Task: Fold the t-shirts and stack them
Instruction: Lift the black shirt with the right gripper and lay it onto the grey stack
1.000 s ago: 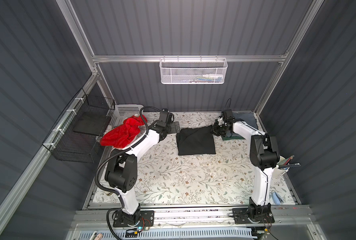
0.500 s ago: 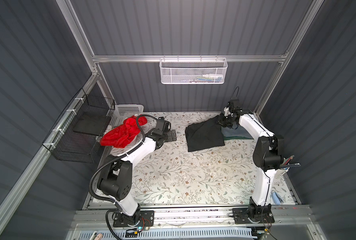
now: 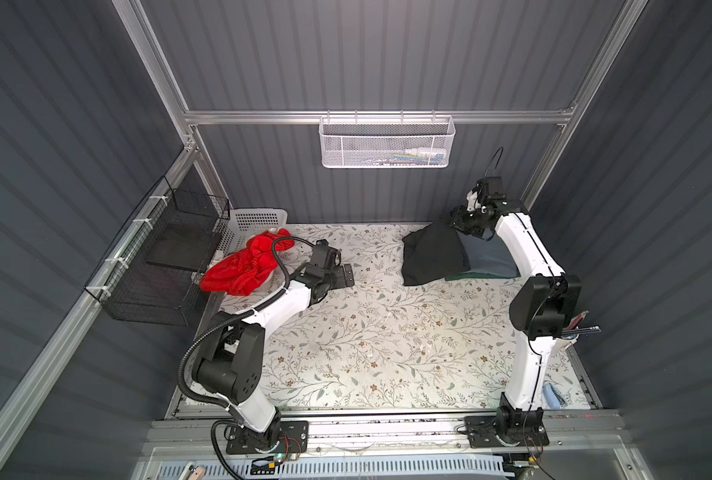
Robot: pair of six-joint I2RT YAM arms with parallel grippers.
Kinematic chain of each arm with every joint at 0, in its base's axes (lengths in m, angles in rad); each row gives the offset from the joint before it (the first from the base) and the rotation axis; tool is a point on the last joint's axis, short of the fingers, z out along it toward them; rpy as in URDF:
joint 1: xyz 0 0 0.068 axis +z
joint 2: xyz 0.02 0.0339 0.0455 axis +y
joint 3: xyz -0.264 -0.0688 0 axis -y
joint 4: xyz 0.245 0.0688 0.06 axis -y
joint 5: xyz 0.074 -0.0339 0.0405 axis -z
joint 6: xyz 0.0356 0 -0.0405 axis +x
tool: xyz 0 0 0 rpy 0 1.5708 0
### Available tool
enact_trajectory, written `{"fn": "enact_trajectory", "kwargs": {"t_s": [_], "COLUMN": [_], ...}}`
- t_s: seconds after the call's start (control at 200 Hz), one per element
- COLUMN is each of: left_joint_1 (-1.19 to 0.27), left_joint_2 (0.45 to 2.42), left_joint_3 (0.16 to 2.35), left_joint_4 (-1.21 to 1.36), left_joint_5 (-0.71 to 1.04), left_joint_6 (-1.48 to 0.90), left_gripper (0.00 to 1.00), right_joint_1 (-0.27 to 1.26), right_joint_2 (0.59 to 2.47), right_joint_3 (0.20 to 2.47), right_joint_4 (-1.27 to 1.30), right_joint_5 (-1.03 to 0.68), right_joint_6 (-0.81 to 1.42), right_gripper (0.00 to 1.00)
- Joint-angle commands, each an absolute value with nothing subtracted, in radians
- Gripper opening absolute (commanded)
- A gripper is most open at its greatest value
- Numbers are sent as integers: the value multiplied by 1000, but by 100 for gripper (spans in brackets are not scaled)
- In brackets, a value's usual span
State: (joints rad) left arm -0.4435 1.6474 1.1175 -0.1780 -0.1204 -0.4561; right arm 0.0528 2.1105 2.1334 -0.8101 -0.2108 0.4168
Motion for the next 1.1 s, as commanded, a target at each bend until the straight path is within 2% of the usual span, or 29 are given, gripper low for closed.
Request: {"fn": "enact_trajectory", "kwargs": {"t_s": [0.0,0.685,1.096], "left_joint_1": [-439,-439,-439], "left_joint_2": [1630,1611,1657], "left_joint_3": [1111,1118,1161], "left_joint_4": [-161,-208,-233], "left_joint_5": [-95,-120,-89], "left_joint_6": [-468,-456,-463], "left_gripper": [100,100,100], "right_joint_1": [37,-93,-208], "right_joint_2": [2131,2168,2164], "right_joint_3": [2194,2421,2423], "right_joint_4": [-872,-937,-904], "right_joint_5": [-180,-212,-276], "right_joint_6": [376,354,391], "right_gripper": [0,0,0]}}
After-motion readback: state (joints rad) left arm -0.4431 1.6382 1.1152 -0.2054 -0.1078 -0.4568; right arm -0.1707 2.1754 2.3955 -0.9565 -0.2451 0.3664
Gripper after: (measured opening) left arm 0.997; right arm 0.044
